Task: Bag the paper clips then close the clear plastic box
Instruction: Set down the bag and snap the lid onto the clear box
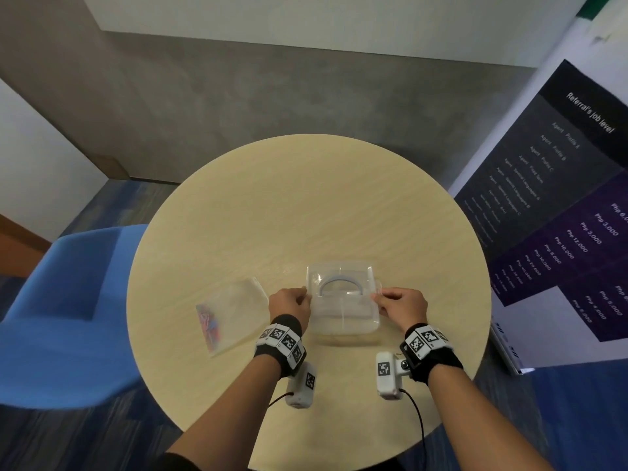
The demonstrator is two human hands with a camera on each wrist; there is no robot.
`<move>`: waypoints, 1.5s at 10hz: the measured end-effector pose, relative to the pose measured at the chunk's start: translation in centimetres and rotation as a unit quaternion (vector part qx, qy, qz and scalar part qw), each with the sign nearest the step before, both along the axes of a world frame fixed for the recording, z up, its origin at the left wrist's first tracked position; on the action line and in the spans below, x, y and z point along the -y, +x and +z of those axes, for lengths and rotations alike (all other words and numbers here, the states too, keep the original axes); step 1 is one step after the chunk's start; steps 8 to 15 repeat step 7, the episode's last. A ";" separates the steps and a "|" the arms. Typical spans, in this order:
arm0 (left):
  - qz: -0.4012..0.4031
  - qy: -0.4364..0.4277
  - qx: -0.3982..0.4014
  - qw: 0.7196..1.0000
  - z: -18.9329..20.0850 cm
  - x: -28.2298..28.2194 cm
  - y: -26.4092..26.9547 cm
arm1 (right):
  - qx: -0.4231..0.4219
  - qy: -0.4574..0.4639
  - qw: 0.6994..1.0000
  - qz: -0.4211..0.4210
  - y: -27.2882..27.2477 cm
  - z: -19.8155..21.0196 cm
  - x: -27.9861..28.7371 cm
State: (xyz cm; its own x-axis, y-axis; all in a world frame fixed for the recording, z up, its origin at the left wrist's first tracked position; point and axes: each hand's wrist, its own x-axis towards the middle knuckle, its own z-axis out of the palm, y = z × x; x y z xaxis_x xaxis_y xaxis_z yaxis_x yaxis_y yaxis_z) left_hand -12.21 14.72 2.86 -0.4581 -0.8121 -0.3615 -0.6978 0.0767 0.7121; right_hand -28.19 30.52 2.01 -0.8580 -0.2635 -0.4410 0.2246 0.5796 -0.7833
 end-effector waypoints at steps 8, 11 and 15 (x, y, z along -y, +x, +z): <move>-0.253 -0.158 0.060 0.953 -4.4 -3.8 9.7 | -0.313 -0.057 0.915 0.249 -7.2 30.2 6.2; -0.253 -0.158 0.060 0.953 -4.4 -3.8 9.7 | -0.313 -0.057 0.915 0.249 -7.2 30.2 6.2; -0.253 -0.158 0.060 0.953 -4.4 -3.8 9.7 | -0.313 -0.057 0.915 0.249 -7.2 30.2 6.2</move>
